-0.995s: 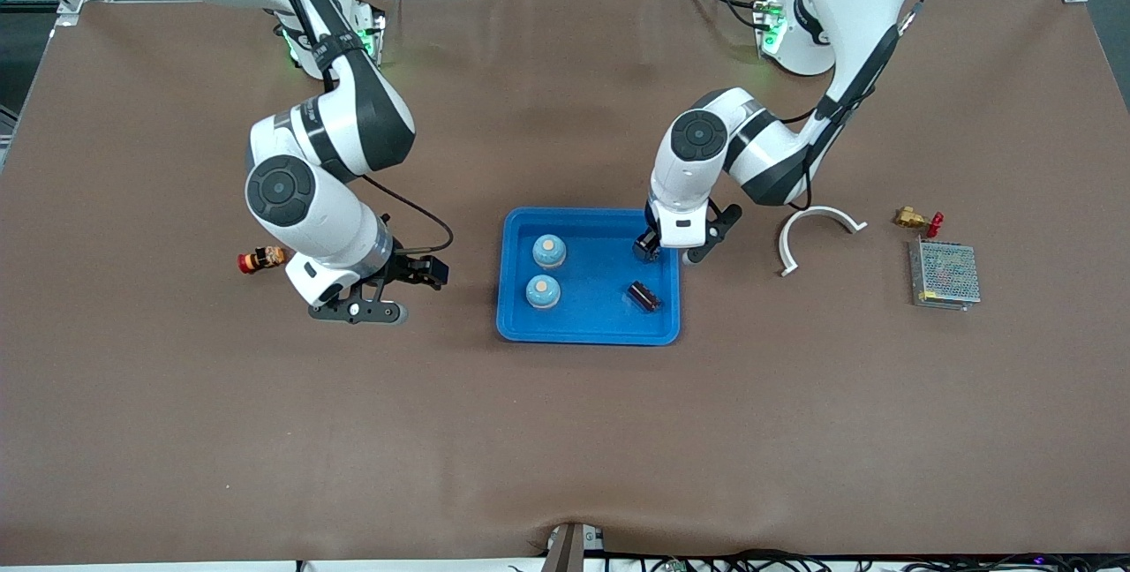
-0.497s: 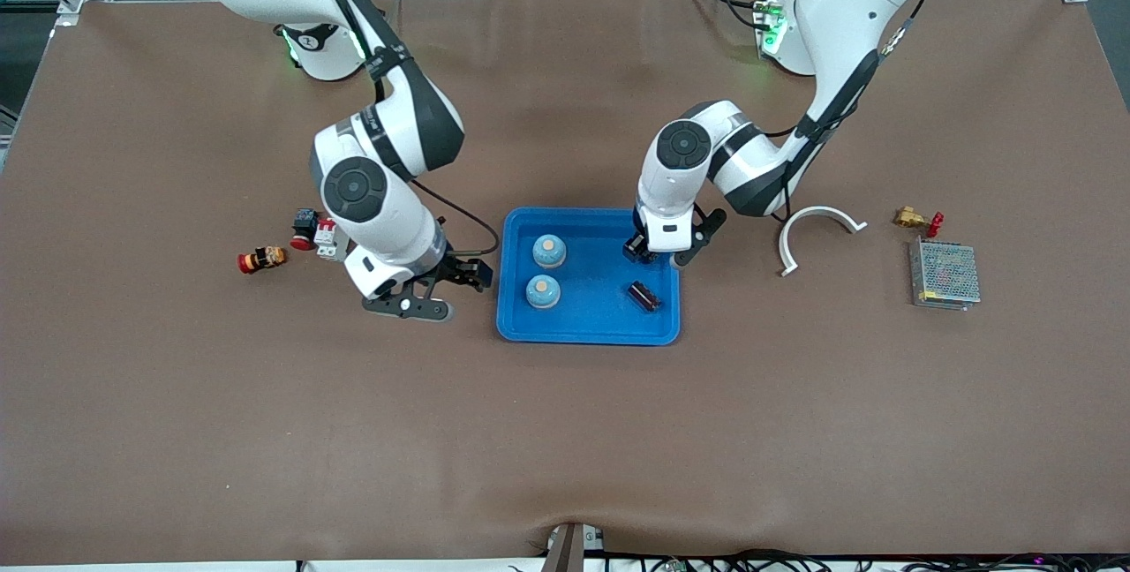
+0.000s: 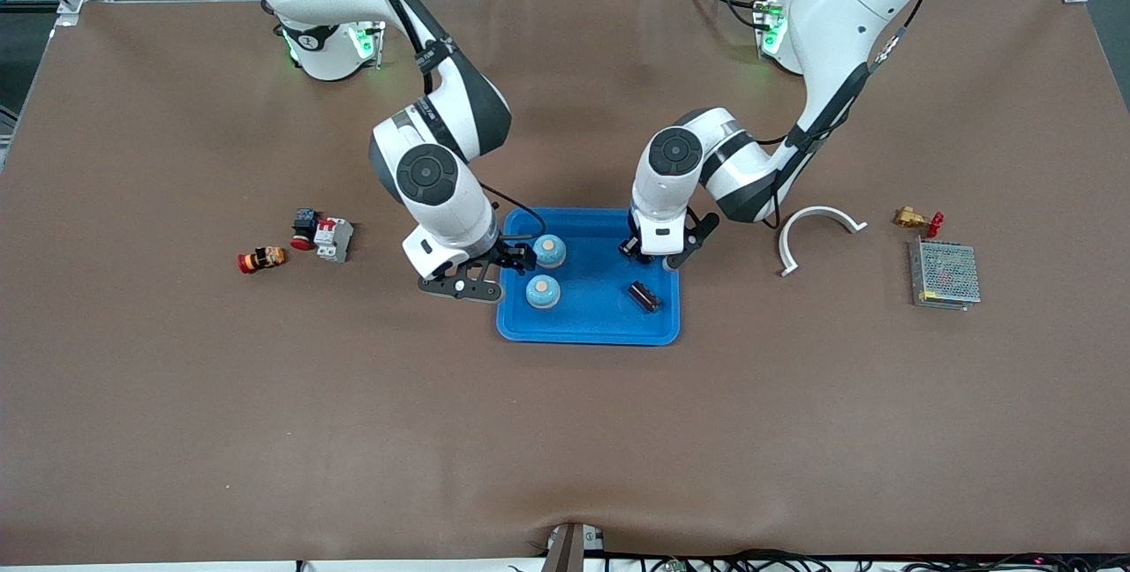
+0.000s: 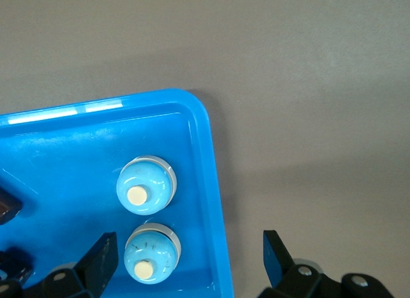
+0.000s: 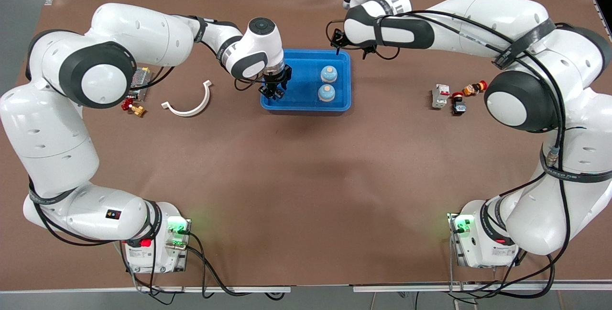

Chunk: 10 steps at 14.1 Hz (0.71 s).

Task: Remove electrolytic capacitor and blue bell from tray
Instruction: 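Grasp a brown capacitor with the left gripper while the right gripper nears a bell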

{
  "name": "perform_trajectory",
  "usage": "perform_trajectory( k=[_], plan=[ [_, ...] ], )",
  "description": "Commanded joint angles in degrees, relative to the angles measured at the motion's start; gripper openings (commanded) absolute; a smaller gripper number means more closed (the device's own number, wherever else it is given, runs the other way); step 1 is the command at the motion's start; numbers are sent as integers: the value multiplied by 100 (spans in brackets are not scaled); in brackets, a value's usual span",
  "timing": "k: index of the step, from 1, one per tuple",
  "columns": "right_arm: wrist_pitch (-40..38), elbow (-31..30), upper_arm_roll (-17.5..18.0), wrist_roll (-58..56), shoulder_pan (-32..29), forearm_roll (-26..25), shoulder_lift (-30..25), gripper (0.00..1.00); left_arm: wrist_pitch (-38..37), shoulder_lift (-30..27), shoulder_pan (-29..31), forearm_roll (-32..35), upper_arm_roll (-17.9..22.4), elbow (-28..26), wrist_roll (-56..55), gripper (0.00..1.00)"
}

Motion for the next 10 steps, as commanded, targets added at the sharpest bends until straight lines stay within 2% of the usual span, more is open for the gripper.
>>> perform_trajectory(
  k=[1,3,5,7,10],
  plan=[
    [58,289,-56,230,177,22,286,100,66,99,-33,193,22,127,-197,32],
    [278,290,-56,283,204,4,392,100,66,134,-33,193,22,136,-197,21],
    [331,290,-56,274,257,-5,480,100,66,135,-33,202,22,145,-197,15],
    [410,290,-56,274,318,-5,550,100,48,73,-33,202,22,136,-162,2],
    [419,290,-56,274,468,-13,603,100,-4,-207,2,228,13,136,-153,0]
  ],
)
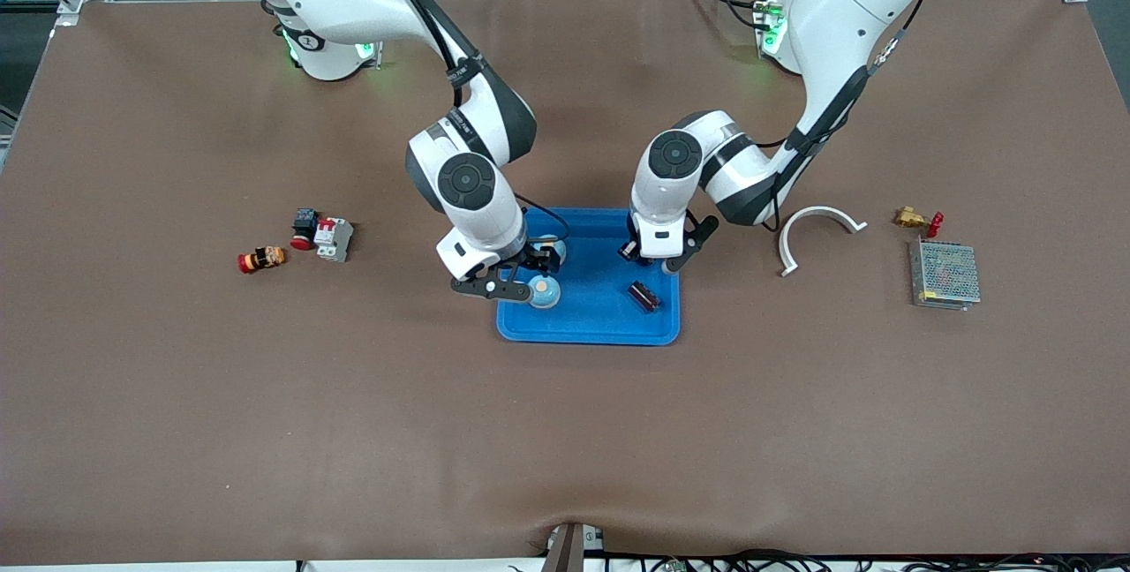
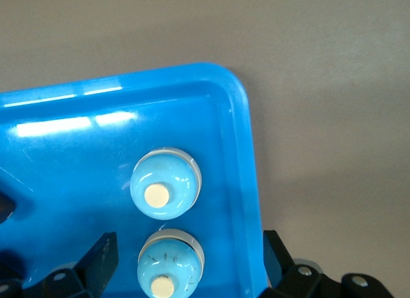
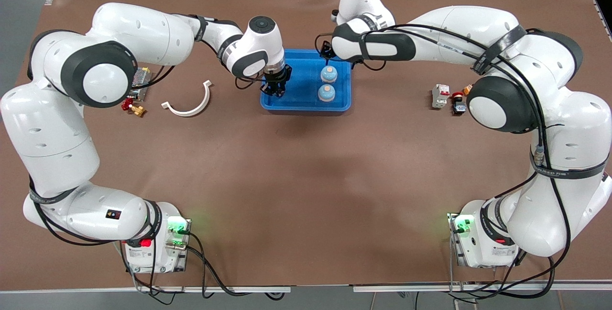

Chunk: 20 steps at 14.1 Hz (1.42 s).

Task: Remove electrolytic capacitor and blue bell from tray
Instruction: 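Carry the capacitor toward the power box while the right gripper lowers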

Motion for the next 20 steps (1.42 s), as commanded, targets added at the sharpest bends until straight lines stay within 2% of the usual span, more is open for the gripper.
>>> perform_trajectory(
  k=[1,4,7,10,15,20],
  plan=[
    [-10,156,-56,112,163,-3,118,100,-83,-339,-2,180,2,12,-144,0],
    [-10,147,-56,112,268,-3,144,100,-556,-603,25,180,-7,187,-5,0],
    [16,147,-65,112,321,-20,240,100,-1067,-971,252,172,-7,249,723,0],
    [262,103,-65,112,417,-38,320,100,-1418,-1218,727,92,-33,232,1654,0],
    [254,68,-73,112,505,-178,355,100,-1753,-1377,1482,84,-42,161,2973,0],
    [263,59,-73,112,602,-196,469,100,-1876,-1430,2738,-92,-165,30,4844,0]
  ],
)
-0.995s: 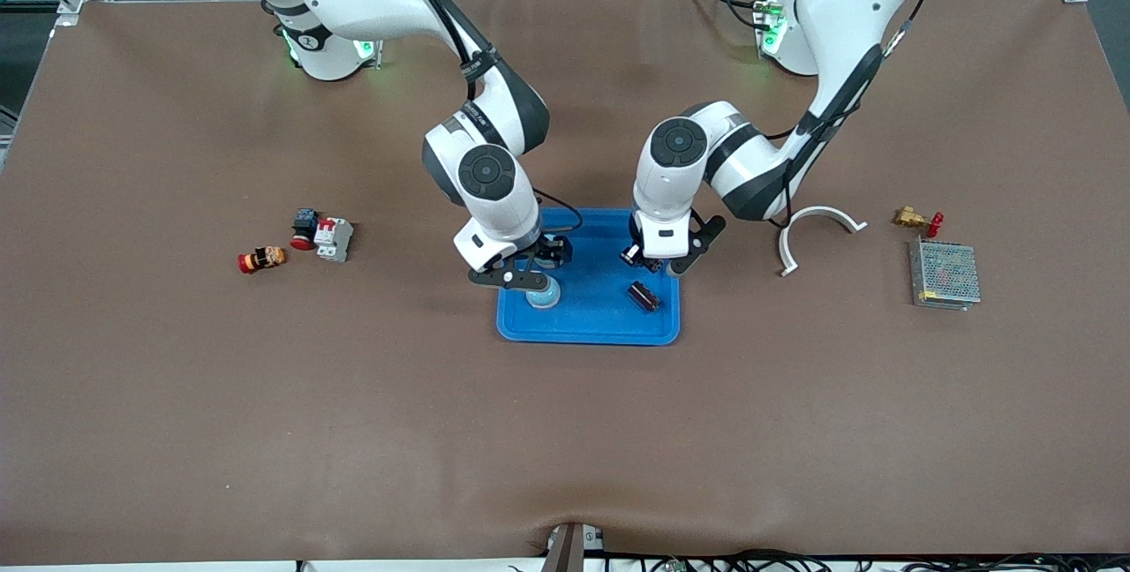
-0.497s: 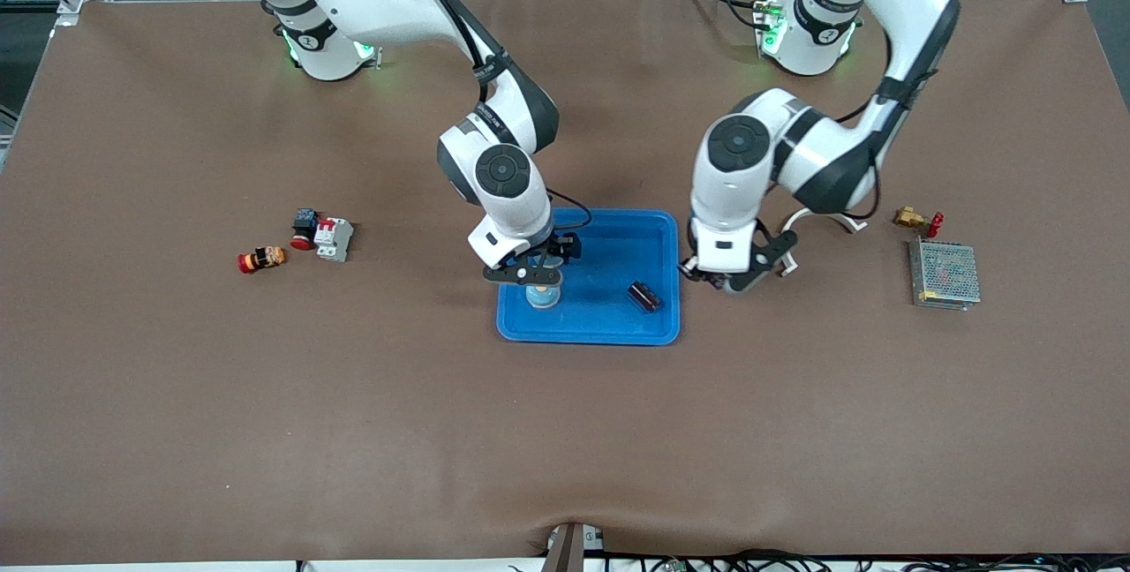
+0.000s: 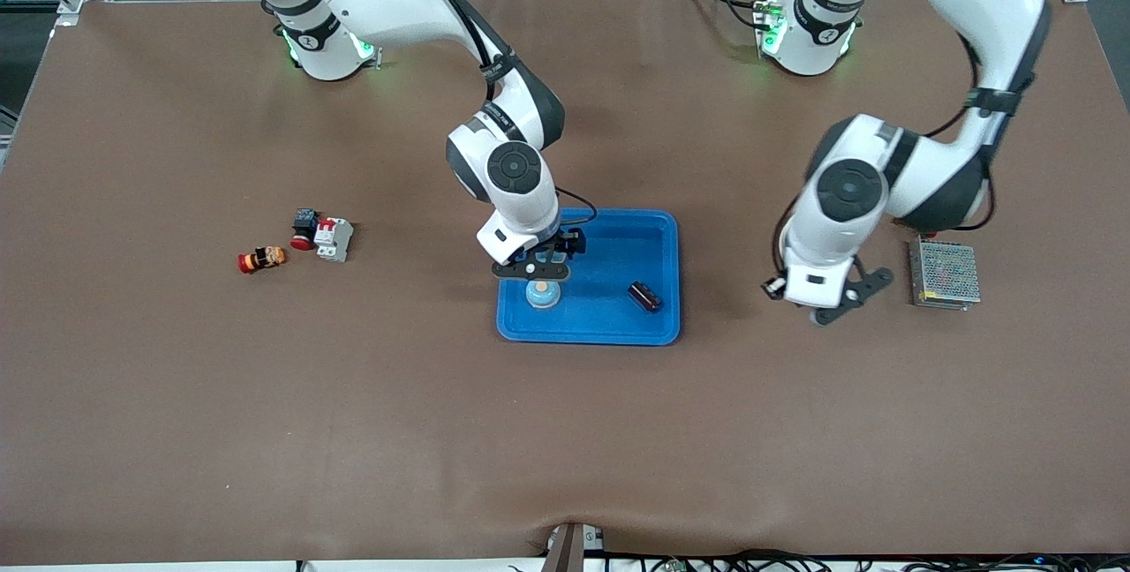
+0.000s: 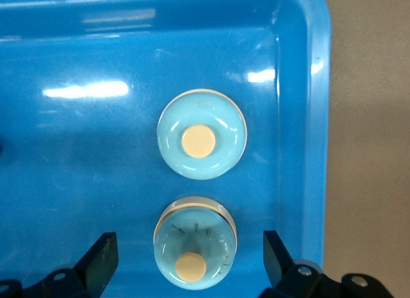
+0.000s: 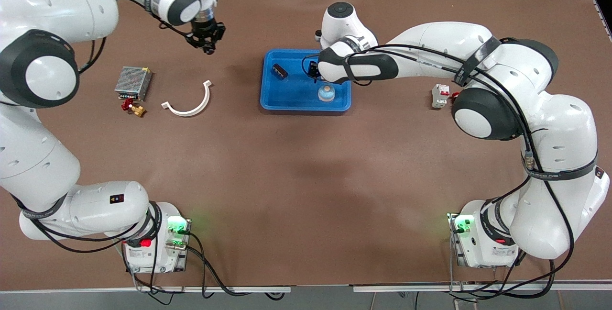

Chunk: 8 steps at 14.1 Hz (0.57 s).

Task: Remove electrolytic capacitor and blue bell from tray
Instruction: 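Carry the capacitor toward the power box while the right gripper lowers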

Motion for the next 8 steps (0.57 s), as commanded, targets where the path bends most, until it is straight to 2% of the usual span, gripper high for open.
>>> perform_trajectory(
  k=[1,4,8],
  plan=[
    [10,67,-67,84,115,-100,131,100,-67,-191,728,-132,-134,-263,1050,0],
    [19,-3,-67,93,186,-372,140,100,-58,-147,1265,-132,-134,-368,1922,0],
    [150,-3,-58,102,221,-372,175,100,213,90,1705,-115,-116,-509,2477,0]
  ],
)
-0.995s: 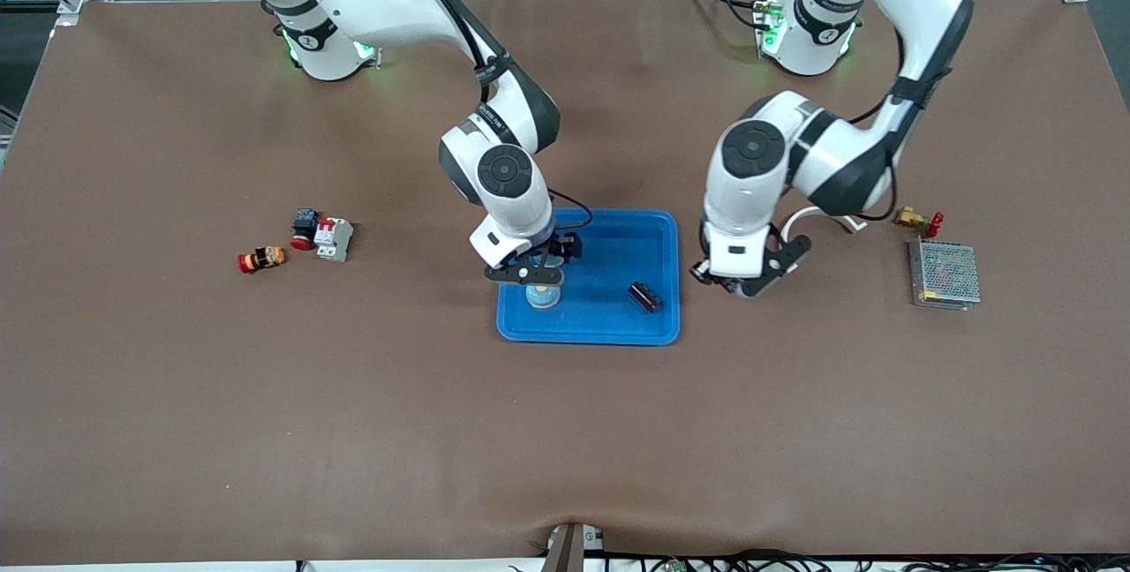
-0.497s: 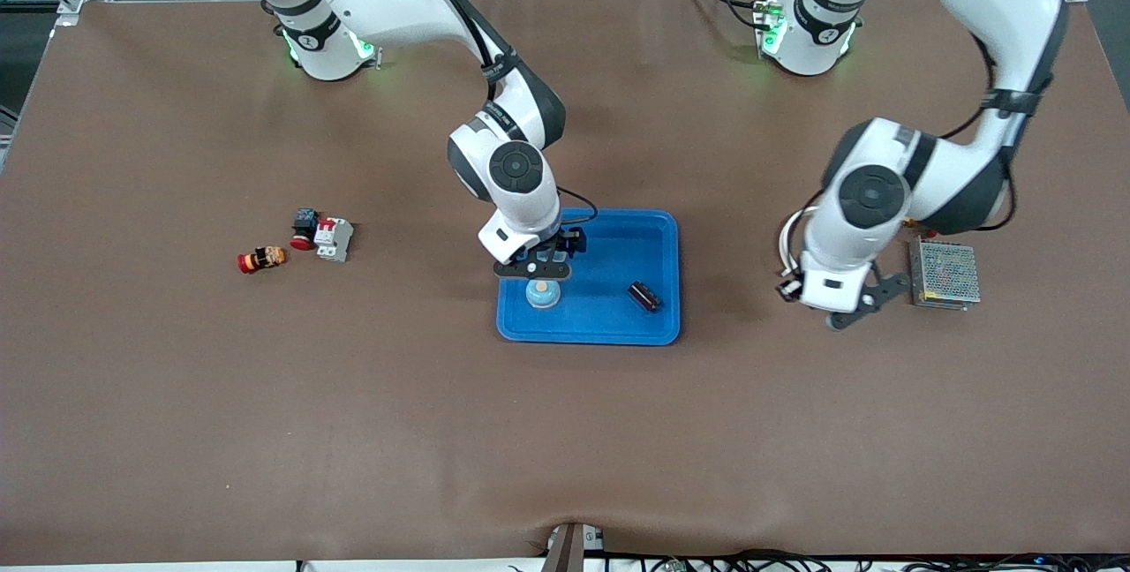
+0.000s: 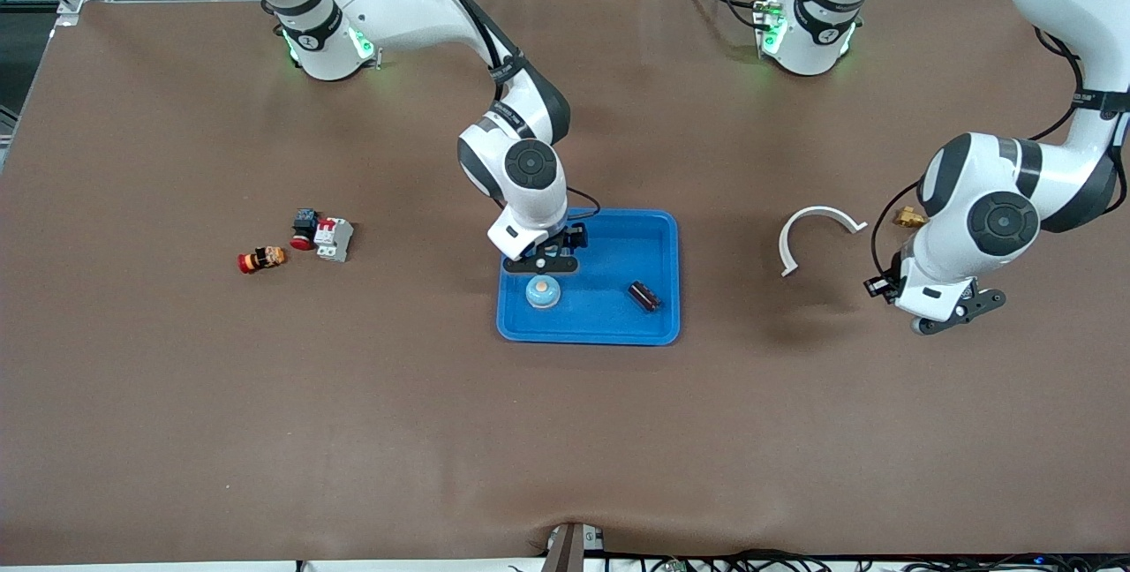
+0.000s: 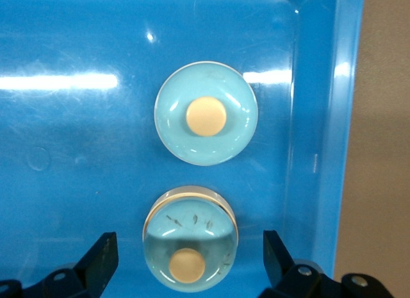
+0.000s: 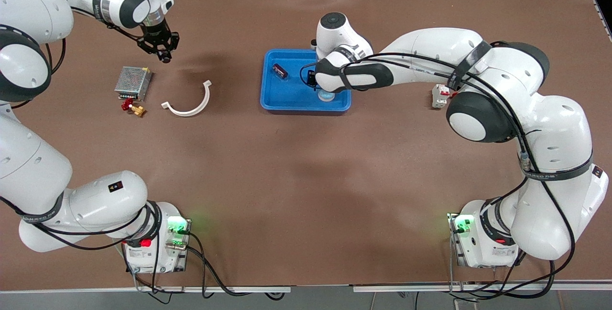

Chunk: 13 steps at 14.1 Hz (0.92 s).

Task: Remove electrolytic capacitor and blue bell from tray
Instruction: 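Carry the capacitor toward the power box while the right gripper lowers, then set the capacitor down with the left gripper while the right gripper grasps the bell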

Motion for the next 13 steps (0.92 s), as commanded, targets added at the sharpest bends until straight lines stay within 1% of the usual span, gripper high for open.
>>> perform_trajectory(
  k=[1,6,8,11,12,13],
  plan=[
    [143,8,-58,101,75,-82,77,100,384,91,273,-12,-85,-255,261,0],
    [346,8,-58,101,110,-82,209,100,1087,127,476,-3,-50,-800,261,0],
    [346,8,-58,101,110,-91,236,100,1281,258,546,41,-50,-889,261,0],
    [346,8,-58,101,110,-82,236,100,1397,408,590,286,-32,-959,243,0],
    [346,8,-58,101,110,-82,244,100,1397,460,669,357,-32,-950,243,4],
    [337,8,-58,101,110,-82,244,100,1397,470,670,445,-32,-942,243,23]
  ],
)
